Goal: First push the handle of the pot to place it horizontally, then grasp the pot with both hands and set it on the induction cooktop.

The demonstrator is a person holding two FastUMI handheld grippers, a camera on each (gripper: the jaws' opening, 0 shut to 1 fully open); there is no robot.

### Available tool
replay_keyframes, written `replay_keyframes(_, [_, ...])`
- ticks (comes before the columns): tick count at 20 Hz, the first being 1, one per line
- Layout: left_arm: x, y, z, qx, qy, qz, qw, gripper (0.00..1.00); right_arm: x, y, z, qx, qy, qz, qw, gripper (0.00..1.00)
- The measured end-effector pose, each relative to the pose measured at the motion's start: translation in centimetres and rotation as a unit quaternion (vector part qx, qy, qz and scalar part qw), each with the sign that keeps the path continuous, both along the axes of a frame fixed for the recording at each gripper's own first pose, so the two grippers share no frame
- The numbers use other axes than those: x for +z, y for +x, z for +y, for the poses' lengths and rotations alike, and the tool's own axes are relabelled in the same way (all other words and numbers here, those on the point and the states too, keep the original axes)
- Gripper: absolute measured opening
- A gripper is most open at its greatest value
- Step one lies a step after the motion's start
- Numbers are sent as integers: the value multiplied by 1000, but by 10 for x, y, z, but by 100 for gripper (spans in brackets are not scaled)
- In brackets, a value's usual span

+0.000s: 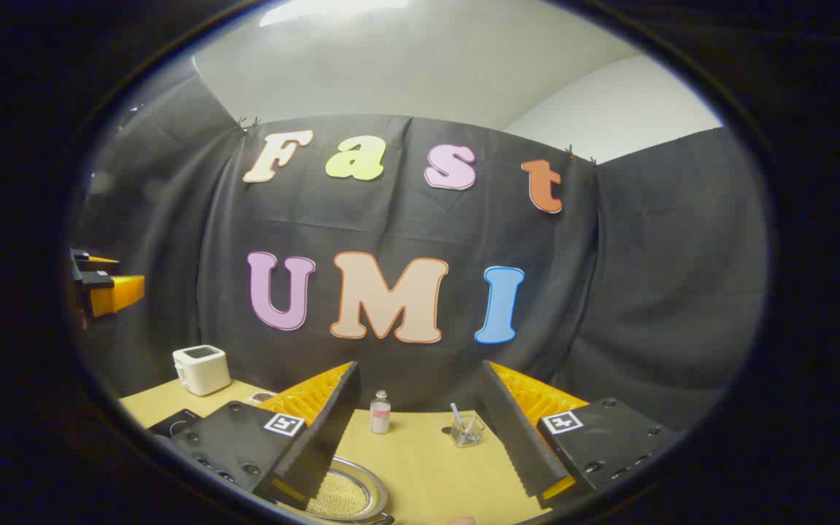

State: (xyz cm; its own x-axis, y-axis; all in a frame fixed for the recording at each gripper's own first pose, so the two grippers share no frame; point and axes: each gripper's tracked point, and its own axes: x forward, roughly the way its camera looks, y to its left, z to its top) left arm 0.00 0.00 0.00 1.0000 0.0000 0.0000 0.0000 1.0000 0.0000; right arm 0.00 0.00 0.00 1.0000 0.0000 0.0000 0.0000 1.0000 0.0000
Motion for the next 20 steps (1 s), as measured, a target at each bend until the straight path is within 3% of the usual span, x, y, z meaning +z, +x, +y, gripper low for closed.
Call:
replay_keyframes(14, [5, -8, -4, 0, -2, -5, 1000, 97, -2, -6, -11, -4, 4, 1, 1000, 99])
replay_keyframes(18, [5, -10, -3, 3, 2, -6, 1000, 97, -19, -7, -4, 11, 0, 19, 1000, 99])
replay_keyframes(19, [5, -10, -3, 4, 3, -6, 1000, 97, -26, -7, -2, 17, -2, 28, 999, 94])
replay_keyframes(20, [7, -9, -3, 6, 4, -6, 1000, 97, -32, -7, 0, 21, -5, 36, 999, 83])
